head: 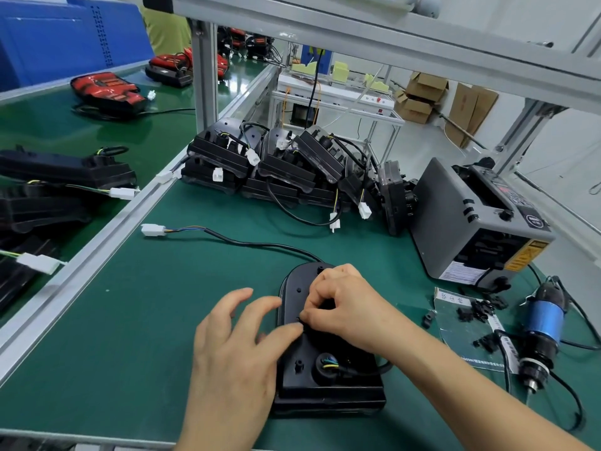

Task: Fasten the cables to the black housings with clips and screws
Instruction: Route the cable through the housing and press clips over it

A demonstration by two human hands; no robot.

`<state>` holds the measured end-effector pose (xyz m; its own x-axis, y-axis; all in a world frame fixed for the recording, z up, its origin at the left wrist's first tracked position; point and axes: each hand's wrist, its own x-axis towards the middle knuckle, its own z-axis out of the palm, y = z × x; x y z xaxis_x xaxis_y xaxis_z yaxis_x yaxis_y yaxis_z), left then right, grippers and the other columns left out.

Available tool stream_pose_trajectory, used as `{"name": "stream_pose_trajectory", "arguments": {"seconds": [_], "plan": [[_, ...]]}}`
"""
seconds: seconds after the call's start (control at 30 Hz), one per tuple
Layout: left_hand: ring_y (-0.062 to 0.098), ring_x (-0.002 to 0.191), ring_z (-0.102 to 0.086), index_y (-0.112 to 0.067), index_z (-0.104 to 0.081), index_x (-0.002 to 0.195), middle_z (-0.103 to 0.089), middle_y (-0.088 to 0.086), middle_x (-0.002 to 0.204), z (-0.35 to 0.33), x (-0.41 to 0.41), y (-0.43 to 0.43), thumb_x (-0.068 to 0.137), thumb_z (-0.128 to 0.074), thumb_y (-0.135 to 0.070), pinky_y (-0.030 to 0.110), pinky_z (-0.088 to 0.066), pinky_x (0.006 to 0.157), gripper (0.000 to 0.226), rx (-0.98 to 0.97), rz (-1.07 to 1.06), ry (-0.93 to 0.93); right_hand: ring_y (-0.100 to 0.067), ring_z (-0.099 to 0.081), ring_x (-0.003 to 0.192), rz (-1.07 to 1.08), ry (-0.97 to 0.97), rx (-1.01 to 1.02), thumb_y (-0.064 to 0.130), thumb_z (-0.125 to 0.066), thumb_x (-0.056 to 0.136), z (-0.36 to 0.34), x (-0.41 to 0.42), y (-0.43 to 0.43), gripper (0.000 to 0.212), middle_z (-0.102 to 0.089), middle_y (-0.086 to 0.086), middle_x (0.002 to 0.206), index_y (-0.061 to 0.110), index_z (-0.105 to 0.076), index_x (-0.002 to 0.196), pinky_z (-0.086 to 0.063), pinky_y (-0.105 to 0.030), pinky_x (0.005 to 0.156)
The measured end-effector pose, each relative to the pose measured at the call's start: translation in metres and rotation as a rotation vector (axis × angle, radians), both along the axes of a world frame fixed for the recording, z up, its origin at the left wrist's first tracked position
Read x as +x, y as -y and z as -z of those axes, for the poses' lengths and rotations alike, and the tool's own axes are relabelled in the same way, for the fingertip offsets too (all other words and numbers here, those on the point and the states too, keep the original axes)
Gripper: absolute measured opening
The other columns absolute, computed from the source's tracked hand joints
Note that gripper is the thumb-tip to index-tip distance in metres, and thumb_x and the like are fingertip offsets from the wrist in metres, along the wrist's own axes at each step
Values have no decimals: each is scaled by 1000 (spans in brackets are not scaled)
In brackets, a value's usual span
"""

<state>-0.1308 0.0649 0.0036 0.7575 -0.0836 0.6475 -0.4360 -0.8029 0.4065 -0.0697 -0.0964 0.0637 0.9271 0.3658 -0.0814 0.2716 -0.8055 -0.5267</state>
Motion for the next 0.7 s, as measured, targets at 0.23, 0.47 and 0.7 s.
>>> {"name": "stream_pose_trajectory", "arguments": {"seconds": [0.23, 0.47, 0.7], "plan": [[30, 115, -45, -33, -74, 90, -58, -5, 116, 14, 1, 3, 78, -40, -7, 43, -32, 89, 44, 97, -62, 64, -11, -38, 105, -8, 27, -19, 31, -67, 81, -2, -2, -2, 20, -59, 9, 91, 34, -57, 65, -36, -32, 98], [31, 115, -44, -32, -73, 87, -54, -6, 116, 11, 1, 4, 76, -41, -11, 43, -32, 88, 39, 110, -49, 58, -11, -38, 103, -17, 57, -30, 31, -67, 80, 1, -3, 0, 15, -59, 8, 91, 31, -57, 68, -36, -29, 95], [31, 115, -43, -28, -72, 107, -64, 2, 118, 4, 7, 1, 72, -34, -7, 41, -29, 90, 55, 202, -35, -4, 0, -39, 105, 111, 23, 159, 14, -58, 87, -3, -3, 16, 16, -55, 18, 90, 29, -62, 88, -27, 1, 81]]}}
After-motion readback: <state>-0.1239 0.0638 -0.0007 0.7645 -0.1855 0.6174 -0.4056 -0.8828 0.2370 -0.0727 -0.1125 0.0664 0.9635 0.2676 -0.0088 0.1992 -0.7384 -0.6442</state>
